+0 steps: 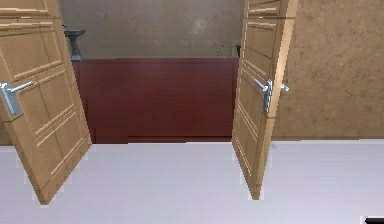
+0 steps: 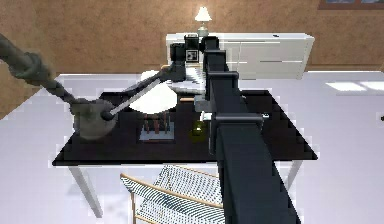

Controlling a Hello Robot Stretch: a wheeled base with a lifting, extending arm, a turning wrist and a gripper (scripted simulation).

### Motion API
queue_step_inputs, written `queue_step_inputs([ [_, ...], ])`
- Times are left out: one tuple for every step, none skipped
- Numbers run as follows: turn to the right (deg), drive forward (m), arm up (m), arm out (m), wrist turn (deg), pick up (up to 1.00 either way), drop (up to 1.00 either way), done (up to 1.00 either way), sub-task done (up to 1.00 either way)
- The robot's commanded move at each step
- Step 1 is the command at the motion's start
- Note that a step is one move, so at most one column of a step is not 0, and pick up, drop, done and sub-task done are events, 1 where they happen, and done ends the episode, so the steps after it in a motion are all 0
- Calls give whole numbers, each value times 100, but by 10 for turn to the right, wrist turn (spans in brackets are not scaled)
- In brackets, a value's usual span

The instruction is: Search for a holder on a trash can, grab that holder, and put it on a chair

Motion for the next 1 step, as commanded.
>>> queue_step_inputs([
  [0,0,0,0,-360,0,0,0,0],
])
